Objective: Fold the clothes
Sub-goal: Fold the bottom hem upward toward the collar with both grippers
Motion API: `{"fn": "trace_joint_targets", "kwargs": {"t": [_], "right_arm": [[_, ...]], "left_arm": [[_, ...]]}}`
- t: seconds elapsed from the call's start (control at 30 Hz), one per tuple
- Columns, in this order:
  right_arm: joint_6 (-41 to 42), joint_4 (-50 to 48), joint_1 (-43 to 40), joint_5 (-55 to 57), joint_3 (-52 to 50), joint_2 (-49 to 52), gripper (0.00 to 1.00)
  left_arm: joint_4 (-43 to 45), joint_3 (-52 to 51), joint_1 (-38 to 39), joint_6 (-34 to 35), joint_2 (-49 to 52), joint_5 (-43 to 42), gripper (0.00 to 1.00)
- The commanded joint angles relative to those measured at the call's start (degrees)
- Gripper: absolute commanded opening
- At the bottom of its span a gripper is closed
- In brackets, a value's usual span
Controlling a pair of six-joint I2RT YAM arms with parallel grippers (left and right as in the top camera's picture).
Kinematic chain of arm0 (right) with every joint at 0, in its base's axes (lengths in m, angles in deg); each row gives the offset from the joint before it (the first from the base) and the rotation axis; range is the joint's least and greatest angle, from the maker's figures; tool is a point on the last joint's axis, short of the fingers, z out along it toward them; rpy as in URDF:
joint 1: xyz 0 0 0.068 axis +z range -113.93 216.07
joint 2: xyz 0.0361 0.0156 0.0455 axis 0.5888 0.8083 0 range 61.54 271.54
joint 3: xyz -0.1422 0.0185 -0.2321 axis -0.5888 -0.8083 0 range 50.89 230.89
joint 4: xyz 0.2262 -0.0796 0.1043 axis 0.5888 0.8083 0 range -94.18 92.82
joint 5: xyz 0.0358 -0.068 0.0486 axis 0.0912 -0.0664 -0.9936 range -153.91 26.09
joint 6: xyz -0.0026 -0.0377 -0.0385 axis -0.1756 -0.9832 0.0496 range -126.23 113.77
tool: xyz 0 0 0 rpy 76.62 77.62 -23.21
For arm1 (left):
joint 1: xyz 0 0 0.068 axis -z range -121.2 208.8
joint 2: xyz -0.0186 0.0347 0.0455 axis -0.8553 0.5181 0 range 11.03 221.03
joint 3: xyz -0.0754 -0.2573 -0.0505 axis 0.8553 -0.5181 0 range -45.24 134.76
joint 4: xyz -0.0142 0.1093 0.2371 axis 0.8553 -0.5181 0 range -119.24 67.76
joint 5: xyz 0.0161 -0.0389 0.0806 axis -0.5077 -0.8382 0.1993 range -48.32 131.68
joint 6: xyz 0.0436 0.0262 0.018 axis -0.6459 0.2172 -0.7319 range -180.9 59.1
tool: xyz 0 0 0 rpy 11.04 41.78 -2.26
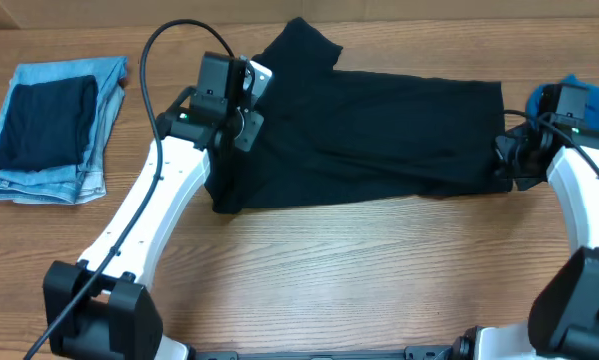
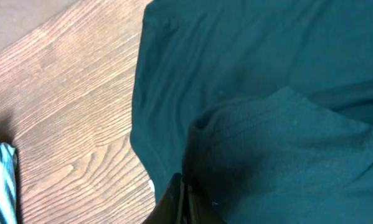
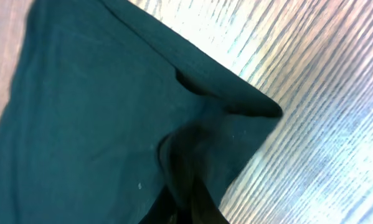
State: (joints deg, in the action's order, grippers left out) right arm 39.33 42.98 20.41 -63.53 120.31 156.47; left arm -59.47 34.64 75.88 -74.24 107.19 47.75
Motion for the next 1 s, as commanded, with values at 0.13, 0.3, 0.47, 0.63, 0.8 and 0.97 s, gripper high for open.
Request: {"fn": "trace_joint_targets", "kwargs": {"t": [0.13, 0.3, 0.47, 0.63, 0.8, 0.97], "right_arm": [[1.2, -3.4, 0.2, 1.1, 1.4, 4.9, 0.04], [3.2, -7.5, 0.2, 1.3, 1.4, 6.2, 0.04], [4.4, -9.7, 0.2, 1.3, 1.4, 7.6, 0.05], [3.1, -11.4, 0.2, 1.0, 1.4, 7.6, 0.57], [-11.0, -14.5, 0.2, -1.9, 3.4, 7.6, 0.9], [-23.5, -6.7, 0.2, -6.8, 11.2, 7.2, 0.95]], "left_arm": [[0.6, 1.4, -0.7, -1.5, 5.3, 3.1, 0.04], [3.6, 1.4, -0.7, -1.5, 7.8, 3.4, 0.04], [5.2, 1.4, -0.7, -1.5, 8.7, 3.6, 0.04], [6.3, 2.1, -1.0, -1.5, 8.7, 3.6, 0.4], [-1.6, 14.7, -1.0, 2.1, 8.7, 3.3, 0.66], [-22.0, 31.8, -0.9, 11.9, 8.7, -5.2, 0.89]]}}
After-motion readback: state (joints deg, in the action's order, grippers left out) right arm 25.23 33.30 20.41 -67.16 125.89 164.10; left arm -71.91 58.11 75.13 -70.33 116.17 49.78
